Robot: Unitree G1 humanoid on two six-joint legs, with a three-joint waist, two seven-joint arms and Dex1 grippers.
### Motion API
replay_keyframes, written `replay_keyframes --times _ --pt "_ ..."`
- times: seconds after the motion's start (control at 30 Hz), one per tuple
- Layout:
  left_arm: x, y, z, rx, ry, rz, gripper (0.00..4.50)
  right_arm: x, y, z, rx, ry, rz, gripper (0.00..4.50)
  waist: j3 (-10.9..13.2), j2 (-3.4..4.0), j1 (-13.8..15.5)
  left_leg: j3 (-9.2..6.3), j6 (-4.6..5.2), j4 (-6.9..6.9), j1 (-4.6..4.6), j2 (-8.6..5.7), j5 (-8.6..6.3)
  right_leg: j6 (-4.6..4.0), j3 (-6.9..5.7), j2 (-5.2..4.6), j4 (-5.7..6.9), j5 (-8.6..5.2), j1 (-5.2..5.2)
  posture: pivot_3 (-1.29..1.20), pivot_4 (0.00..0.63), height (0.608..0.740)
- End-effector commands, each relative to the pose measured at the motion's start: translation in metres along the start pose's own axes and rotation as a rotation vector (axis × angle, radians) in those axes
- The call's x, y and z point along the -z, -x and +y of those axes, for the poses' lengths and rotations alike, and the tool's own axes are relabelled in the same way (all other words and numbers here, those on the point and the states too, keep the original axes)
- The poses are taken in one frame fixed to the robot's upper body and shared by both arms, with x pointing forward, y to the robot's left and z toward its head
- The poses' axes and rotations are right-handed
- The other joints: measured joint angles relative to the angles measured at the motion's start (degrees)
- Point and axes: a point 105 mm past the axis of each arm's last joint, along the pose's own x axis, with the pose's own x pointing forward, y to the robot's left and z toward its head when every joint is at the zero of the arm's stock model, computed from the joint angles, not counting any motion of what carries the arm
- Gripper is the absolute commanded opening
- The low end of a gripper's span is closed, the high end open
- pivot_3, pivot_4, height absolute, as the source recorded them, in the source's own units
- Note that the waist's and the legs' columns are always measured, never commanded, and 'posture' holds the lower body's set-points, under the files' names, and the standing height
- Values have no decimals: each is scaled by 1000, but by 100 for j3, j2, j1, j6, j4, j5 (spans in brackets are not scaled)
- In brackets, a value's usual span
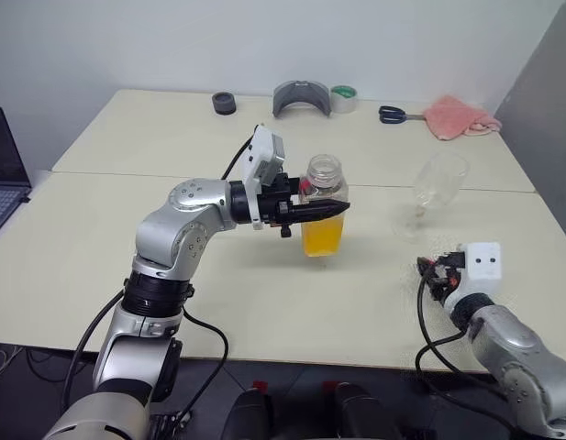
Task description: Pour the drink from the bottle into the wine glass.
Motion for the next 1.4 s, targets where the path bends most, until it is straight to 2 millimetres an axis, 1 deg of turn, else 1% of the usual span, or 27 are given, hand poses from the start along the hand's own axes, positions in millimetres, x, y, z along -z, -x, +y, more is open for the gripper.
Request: replay_keyframes --times 0.03,0.1,0.17,0.23,0.3,0.37,0.43,0.5,0.53,0.63,0.7,0.8,0.9,1.0,1.1,1.17,1.27,1.33,1.4 --pt "-17 -2 -4 24 -64 -41 1842 -11 1 -3 23 22 -75 3763 0 0 0 0 0 0 0 0 0 0 0 0 0 0 0 0 150 740" --pt "-17 -2 -4 23 -64 -42 1842 -11 2 -5 30 33 -79 4428 0 0 1 0 0 0 0 0 0 0 0 0 0 0 0 0 150 740" --pt "-17 -2 -4 22 -64 -43 1842 -11 2 -9 42 53 -76 4474 0 0 1 -1 0 0 0 -1 0 0 0 0 1 0 0 0 150 740" --pt "-17 -1 -4 18 -63 -41 1842 -18 6 -9 14 63 -91 4474 0 0 1 0 0 0 0 -1 0 0 0 0 1 0 0 0 150 740" --pt "-16 -1 -4 14 -62 -40 1842 -26 10 -4 -34 67 -104 4474 0 0 2 -1 0 0 0 -2 0 0 0 0 1 0 0 0 150 740" --pt "-16 1 0 -9 -66 -36 1842 -38 26 25 -320 181 -98 4474 4 8 1 -1 1 0 0 -1 0 -1 0 0 1 0 0 0 150 740" --pt "-15 3 7 -51 -74 -33 1842 -47 47 50 -589 291 -93 4474 6 10 -2 3 1 2 0 -5 -1 0 6 -1 2 0 1 0 150 740" --pt "-16 5 13 -81 -74 -34 1842 -66 62 63 -777 316 -130 4474 6 9 -8 -6 2 2 4 -12 -1 0 -1 4 -3 0 8 0 150 740" --pt "-16 5 15 -90 -78 -33 1842 -80 67 68 -847 325 -172 4474 6 9 -12 -10 3 2 9 -5 -2 0 -3 15 -8 0 15 0 150 740" --pt "-17 5 16 -98 -85 -34 1842 -123 70 76 -936 327 -281 4474 7 7 -21 -14 3 4 13 -1 -2 -1 -3 22 -4 1 19 0 150 740" --pt "-17 7 17 -108 -89 -31 1842 -148 75 87 -995 327 -342 4474 8 6 -5 -18 3 5 12 -2 -2 -1 -6 22 -4 1 21 0 150 740" --pt "-18 12 22 -146 -92 -30 1842 -167 80 102 -1048 308 -386 4474 8 6 9 -25 3 5 8 -1 -2 -3 -4 21 -3 2 20 0 150 740" --pt "-21 16 31 -216 -94 -34 1842 -175 80 112 -1060 292 -400 4474 8 6 16 -35 3 4 -3 11 -1 -5 0 16 -5 1 18 0 150 740" --pt "-26 39 76 -527 -129 -35 1842 -173 74 119 -1050 277 -405 4474 7 5 33 -43 3 5 -11 11 -1 -5 2 7 -6 1 18 0 150 740" --pt "-29 68 107 -765 -223 -4 1842 -168 69 124 -1048 268 -396 4474 7 5 25 -39 3 7 -12 8 -1 -4 5 4 -9 1 18 0 150 740" --pt "-25 88 122 -909 -285 43 1842 -167 65 125 -1042 260 -396 4474 7 5 21 -38 3 7 -11 10 -1 -4 3 3 -9 1 17 0 150 740" --pt "-17 119 138 -1120 -292 78 1842 -168 59 125 -1033 251 -403 4474 7 5 21 -38 3 5 -11 10 -1 -5 1 0 -5 1 13 0 150 740" --pt "-11 132 143 -1208 -293 84 1842 -168 56 126 -1031 248 -409 4474 7 5 24 -39 3 5 -12 10 -1 -5 -1 -4 0 2 12 0 150 740" --pt "1 143 144 -1274 -293 99 1842 -170 54 128 -1034 246 -418 4474 7 5 24 -39 3 5 -14 8 -1 -5 -3 -7 3 2 11 0 150 740"
